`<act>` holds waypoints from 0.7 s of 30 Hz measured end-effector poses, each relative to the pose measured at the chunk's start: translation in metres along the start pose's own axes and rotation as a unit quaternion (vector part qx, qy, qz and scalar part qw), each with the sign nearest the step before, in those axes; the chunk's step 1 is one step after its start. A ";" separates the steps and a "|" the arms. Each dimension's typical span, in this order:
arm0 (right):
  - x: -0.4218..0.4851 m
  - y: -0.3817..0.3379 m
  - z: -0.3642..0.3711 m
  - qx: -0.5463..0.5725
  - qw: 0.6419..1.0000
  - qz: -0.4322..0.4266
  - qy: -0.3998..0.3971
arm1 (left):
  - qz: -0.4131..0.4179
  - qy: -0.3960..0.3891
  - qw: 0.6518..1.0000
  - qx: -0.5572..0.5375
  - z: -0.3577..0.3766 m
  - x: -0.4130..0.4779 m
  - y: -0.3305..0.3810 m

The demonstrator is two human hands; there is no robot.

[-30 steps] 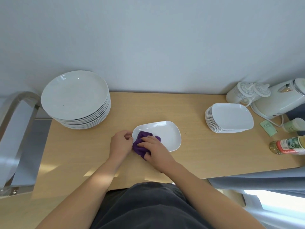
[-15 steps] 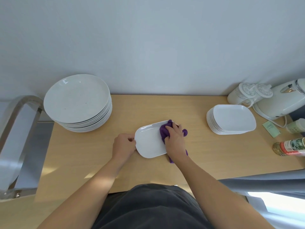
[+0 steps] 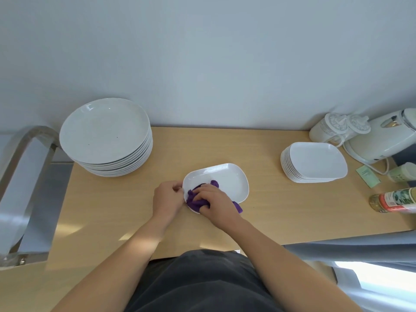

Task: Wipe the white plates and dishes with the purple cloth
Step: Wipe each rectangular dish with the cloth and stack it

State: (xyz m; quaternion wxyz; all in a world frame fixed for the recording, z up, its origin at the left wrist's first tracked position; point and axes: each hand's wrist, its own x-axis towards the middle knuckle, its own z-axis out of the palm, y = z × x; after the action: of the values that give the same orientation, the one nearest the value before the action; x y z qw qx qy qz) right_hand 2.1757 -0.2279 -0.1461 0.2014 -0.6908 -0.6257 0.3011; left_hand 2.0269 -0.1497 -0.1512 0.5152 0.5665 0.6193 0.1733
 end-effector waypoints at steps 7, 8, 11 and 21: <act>-0.018 0.042 -0.034 -0.081 0.986 0.106 0.104 | -0.001 0.014 1.000 0.010 0.002 -0.005 0.006; -0.021 0.051 -0.040 -0.099 0.981 0.109 0.127 | 0.001 0.014 1.000 0.012 0.002 -0.005 0.006; -0.027 0.069 -0.054 -0.099 0.967 0.131 0.193 | 0.004 0.018 1.000 0.017 0.002 -0.005 0.008; -0.059 0.067 -0.077 0.200 0.899 0.272 0.280 | 0.174 0.058 0.949 0.256 0.021 -0.010 0.029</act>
State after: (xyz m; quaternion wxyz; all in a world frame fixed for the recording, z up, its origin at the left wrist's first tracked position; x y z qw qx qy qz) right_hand 2.2753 -0.2872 -0.1235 0.4123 -0.8349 -0.2580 0.2575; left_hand 2.0580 -0.1578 -0.1327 0.2778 0.7677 0.5631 0.1279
